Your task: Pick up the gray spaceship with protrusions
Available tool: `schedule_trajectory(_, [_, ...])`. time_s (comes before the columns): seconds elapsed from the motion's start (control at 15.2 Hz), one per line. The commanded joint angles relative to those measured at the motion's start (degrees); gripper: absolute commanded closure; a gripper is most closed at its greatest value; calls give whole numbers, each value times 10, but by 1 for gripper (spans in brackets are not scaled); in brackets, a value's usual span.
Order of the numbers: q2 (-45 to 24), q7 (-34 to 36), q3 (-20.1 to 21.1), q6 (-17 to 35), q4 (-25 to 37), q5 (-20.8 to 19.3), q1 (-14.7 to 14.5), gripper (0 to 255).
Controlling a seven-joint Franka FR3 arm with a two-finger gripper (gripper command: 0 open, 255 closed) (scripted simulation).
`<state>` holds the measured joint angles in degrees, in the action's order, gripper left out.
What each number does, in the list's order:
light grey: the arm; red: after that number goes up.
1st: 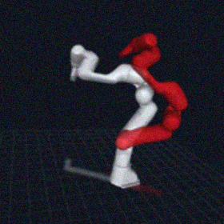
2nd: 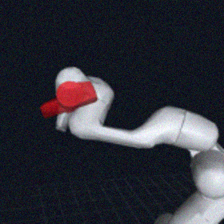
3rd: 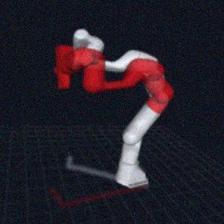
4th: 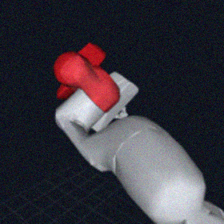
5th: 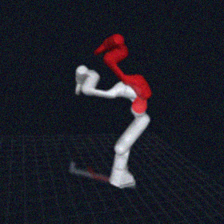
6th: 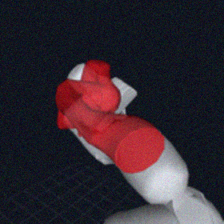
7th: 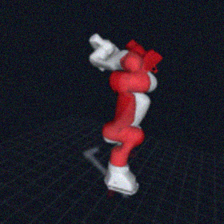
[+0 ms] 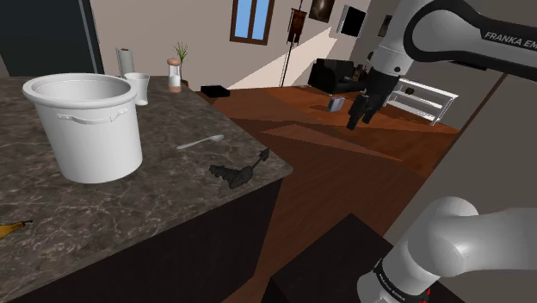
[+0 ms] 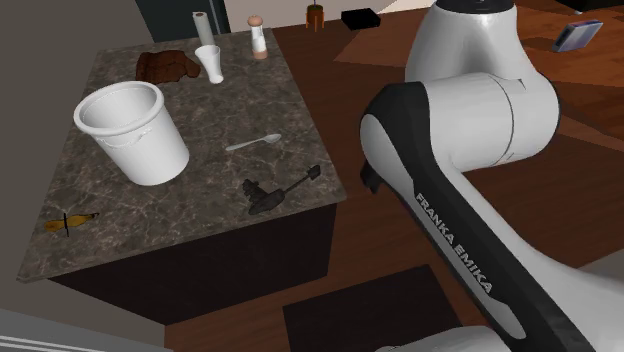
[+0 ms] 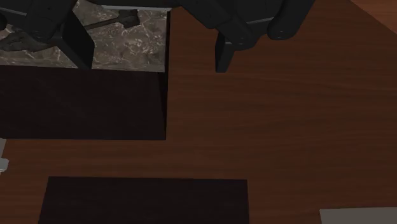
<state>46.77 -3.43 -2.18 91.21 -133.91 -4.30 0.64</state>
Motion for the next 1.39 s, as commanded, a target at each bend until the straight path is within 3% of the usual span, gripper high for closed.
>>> schedule_trajectory(0.0, [0, 0, 0, 0, 0, 0, 0, 0])
schedule_trajectory(0.66, [-174, 77, 80, 82, 43, 37, -33, 0])
schedule_trajectory(1.32, [-378, 154, 147, 132, 150, 35, -59, 0])
